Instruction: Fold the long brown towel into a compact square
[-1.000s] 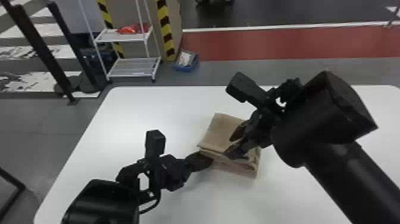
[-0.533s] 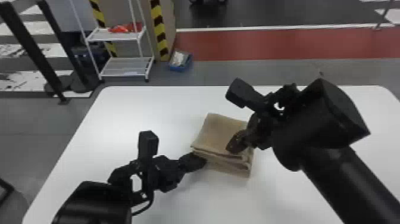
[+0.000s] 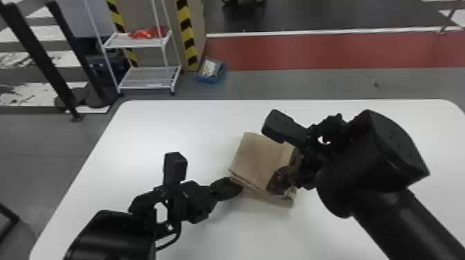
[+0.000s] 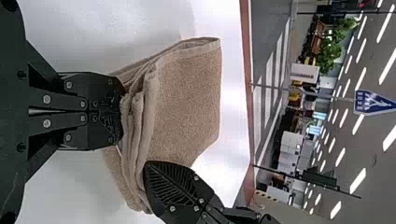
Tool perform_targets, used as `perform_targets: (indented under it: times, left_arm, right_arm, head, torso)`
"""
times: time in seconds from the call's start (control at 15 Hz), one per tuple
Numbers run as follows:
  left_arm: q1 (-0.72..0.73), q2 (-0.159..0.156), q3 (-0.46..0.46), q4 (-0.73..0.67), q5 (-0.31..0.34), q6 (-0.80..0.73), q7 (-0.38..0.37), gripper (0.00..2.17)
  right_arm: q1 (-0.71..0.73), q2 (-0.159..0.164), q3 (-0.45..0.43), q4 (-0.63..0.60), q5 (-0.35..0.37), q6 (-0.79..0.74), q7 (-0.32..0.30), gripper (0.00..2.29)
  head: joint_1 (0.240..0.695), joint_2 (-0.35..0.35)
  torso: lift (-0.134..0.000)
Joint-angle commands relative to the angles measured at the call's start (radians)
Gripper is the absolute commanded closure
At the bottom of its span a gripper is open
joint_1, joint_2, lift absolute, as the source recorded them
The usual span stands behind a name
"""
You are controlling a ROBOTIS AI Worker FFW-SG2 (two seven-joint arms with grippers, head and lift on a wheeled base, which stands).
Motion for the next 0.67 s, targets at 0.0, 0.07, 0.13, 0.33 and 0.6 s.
perform_targets:
  times: [0.0,0.07,0.13,0.33,0.6]
  left_arm:
    - [0.001,0.001,0.0,-0.001,0.0,0.01,0.0,2.15]
    - [0.006,0.001,0.0,-0.004,0.0,0.013,0.0,2.15]
    - [0.01,0.001,0.001,-0.009,0.0,0.013,0.0,2.15]
    - [0.022,0.003,0.009,-0.026,0.0,0.032,-0.002,2.15]
    - [0.049,0.003,0.028,-0.085,0.0,0.093,0.008,0.91]
  right_arm:
    - [0.004,-0.016,0.003,0.0,0.007,-0.001,0.003,2.15]
    - [0.009,-0.022,0.003,-0.002,0.011,-0.004,0.003,2.15]
    - [0.01,-0.028,0.003,-0.006,0.013,-0.004,0.003,2.14]
    - [0.009,-0.062,0.002,-0.02,0.013,-0.019,0.003,2.15]
    - [0.027,-0.073,0.003,-0.02,0.018,-0.035,0.003,2.15]
  head:
    - [0.695,0.092]
    - [0.695,0.087]
    - [0.695,0.084]
    - [0.695,0.072]
    - [0.695,0.062]
  torso:
    - [-0.12]
    - [-0.12]
    - [-0.12]
    - [-0.12]
    - [-0.12]
